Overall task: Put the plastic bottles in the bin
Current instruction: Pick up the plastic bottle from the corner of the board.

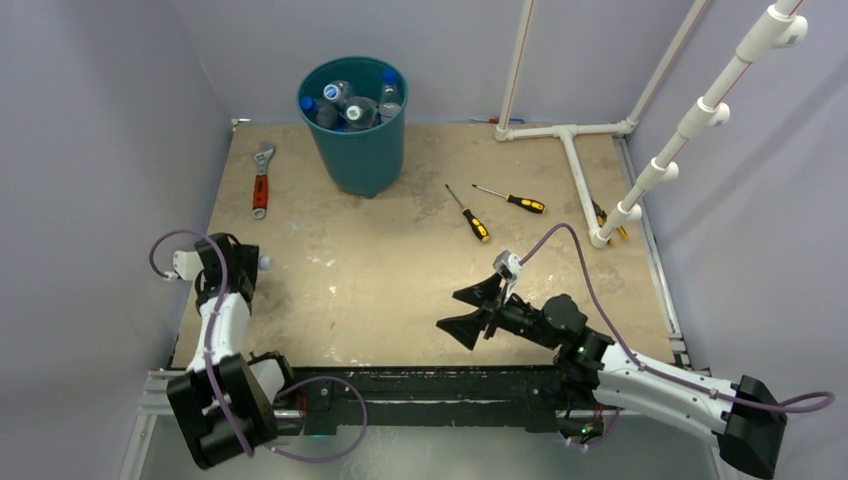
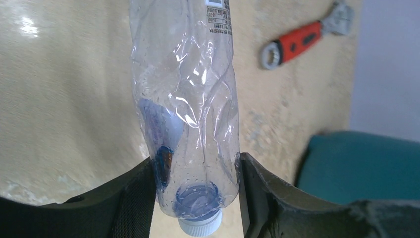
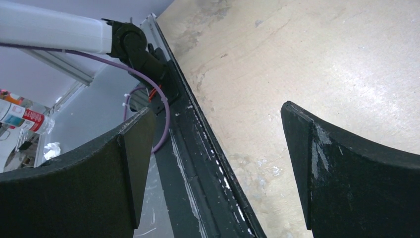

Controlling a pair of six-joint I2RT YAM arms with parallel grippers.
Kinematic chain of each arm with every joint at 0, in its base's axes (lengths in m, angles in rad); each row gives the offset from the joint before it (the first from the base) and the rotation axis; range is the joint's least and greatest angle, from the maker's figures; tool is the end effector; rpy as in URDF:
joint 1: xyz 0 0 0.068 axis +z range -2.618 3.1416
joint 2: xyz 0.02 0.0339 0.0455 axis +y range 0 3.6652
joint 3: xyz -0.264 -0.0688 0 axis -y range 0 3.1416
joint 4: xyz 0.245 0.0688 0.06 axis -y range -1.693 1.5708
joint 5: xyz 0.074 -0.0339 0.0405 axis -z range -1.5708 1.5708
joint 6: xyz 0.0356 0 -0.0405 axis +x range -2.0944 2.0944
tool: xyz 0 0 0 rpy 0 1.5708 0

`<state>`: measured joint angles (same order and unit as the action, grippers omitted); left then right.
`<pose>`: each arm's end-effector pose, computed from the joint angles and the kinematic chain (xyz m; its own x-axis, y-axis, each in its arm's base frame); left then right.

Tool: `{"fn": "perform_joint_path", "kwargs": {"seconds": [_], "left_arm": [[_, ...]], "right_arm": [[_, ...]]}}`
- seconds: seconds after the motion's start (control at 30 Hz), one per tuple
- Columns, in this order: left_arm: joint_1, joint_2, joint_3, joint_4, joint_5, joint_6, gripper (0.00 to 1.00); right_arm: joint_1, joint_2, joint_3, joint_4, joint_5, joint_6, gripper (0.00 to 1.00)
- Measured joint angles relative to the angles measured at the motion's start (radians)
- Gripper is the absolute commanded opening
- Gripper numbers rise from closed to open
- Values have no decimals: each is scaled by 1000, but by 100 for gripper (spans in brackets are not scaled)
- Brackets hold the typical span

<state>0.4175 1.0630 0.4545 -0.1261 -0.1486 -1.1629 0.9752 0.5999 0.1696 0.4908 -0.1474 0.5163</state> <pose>0.1880 0.0892 0.1802 0.2172 -0.8968 -0.3855 -0.7614 0.0914 -0.6418 0.0848 0.1344 0.2215 -0.4153 0.2576 -0.8724 -0.8004 0.3523 0.4850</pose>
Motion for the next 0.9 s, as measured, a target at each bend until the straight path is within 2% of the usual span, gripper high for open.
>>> {"fn": "perform_joint_path", "kwargs": {"seconds": [0.27,0.4,0.63,0.9], "left_arm": [[-2,-340,-24,-1,152,23,0],[-58,-367,-8,57,257,34,0],[-289,-410,80,88,415,142,0],[-335,-540,206,102,563,312,0]], "right_arm": [[0,105,33,11,-17,0,96],[0,157,55,66,-31,1,96],[0,358,145,140,-56,0,96],[0,356,270,117,-31,-39,96]]}}
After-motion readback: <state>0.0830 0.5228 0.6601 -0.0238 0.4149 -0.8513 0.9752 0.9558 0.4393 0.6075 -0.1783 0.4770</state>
